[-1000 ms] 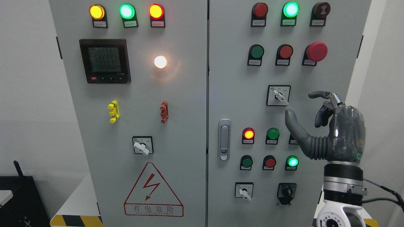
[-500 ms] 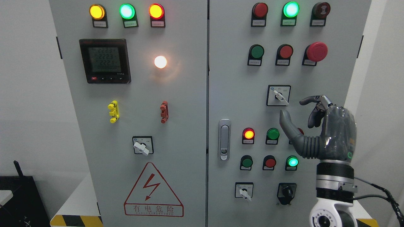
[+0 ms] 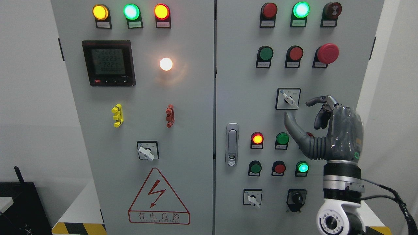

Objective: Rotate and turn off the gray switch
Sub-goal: 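Move the right hand toward the upper gray rotary switch, shaping a pinch, then pinch the switch's black handle between right thumb and index finger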

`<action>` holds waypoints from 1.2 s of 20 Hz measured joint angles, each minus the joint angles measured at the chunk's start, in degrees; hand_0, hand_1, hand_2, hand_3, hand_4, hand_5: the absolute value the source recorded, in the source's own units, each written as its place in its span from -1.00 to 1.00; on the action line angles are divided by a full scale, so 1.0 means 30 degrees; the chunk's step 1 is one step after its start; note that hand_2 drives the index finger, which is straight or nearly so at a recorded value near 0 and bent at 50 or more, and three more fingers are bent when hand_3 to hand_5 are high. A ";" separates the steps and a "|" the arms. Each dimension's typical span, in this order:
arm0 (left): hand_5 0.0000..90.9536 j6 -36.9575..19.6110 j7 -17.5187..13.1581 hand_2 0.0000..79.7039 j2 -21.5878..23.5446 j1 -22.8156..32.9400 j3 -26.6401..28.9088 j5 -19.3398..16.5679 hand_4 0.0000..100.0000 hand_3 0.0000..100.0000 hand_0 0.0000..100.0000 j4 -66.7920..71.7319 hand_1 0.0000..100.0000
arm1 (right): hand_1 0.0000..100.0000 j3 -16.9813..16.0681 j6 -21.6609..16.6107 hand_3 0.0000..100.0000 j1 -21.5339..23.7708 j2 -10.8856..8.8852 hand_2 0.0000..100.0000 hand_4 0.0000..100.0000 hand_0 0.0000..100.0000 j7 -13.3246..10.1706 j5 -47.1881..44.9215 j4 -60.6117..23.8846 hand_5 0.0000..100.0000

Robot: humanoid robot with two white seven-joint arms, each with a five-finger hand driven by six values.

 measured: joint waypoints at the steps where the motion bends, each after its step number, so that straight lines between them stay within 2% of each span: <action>1: -1.00 -0.0001 0.0012 -1.00 0.0000 0.0000 0.0000 0.0000 -1.00 -1.00 -0.76 0.0000 -0.22 | -0.08 0.0007 0.0002 0.93 -0.0049 0.0006 0.03 1.00 -0.87 0.0000 0.0000 0.0062 1.00; 24: -1.00 0.0002 -0.0053 -1.00 0.0001 0.0000 0.0000 0.0000 -1.00 -1.00 -0.76 0.0000 -0.22 | -0.08 0.0049 0.0171 0.93 -0.0988 0.0047 0.12 1.00 -0.82 -0.0044 -0.0074 0.1135 1.00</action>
